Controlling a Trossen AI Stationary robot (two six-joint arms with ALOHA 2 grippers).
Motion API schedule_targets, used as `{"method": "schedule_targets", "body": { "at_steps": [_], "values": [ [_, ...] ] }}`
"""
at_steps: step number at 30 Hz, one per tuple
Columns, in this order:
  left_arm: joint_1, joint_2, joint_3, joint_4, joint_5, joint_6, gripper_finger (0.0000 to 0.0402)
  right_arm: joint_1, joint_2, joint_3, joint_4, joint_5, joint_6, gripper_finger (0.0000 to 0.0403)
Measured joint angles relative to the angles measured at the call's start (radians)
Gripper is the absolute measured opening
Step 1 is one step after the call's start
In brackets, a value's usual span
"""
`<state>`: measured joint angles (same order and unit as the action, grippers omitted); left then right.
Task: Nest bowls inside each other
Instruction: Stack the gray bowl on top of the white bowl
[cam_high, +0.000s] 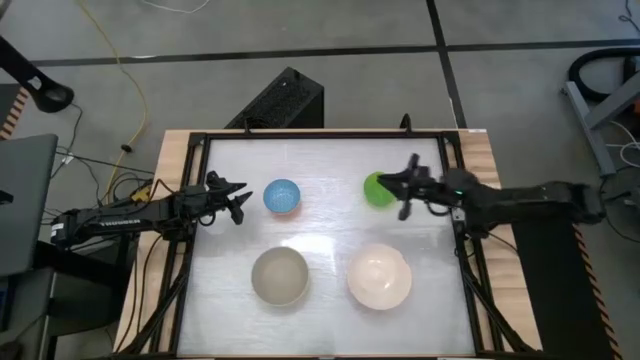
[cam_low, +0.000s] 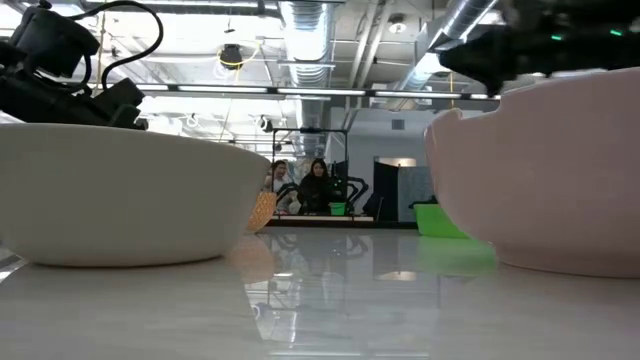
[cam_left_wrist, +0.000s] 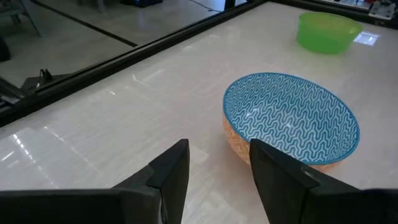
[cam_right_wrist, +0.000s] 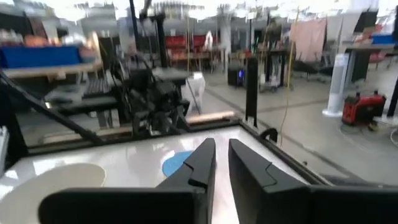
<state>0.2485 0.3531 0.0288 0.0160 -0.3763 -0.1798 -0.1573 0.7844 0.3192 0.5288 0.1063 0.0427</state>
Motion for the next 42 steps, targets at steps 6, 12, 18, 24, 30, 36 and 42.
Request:
{"method": "schedule_targets", "body": {
  "at_steps": [6,12,18,24,30,36,42],
  "values": [
    [0.000,0.000,0.000,0.000,0.000,0.000,0.0158,0.030,0.326,0.227,-0.009,-0.025,-0.052,0.0101],
    [0.000,0.000,0.000,0.000,0.000,0.000,0.0158,0.098,0.632,0.480,-0.125,0.032,-0.126,0.0158],
    [0.000,0.000,0.000,0.000,0.000,0.000,0.0158,0.149,0.864,0.807,-0.487,0.077,-0.034,0.0229],
    [0.000,0.000,0.000,0.000,0.000,0.000,0.0158,0.196,1.069,1.128,-0.837,-0.010,0.026,0.0269],
    [0.000,0.000,0.000,0.000,0.000,0.000,0.0158,0.244,1.228,1.325,-0.944,-0.107,0.039,0.0271],
    [0.000,0.000,0.000,0.000,-0.002,0.000,0.0158,0.271,1.303,1.396,-0.929,-0.109,0.077,0.0272],
    [0.000,0.000,0.000,0.000,0.000,0.000,0.0158,0.275,1.335,1.394,-0.891,-0.110,0.133,0.0271]
  ]
}}
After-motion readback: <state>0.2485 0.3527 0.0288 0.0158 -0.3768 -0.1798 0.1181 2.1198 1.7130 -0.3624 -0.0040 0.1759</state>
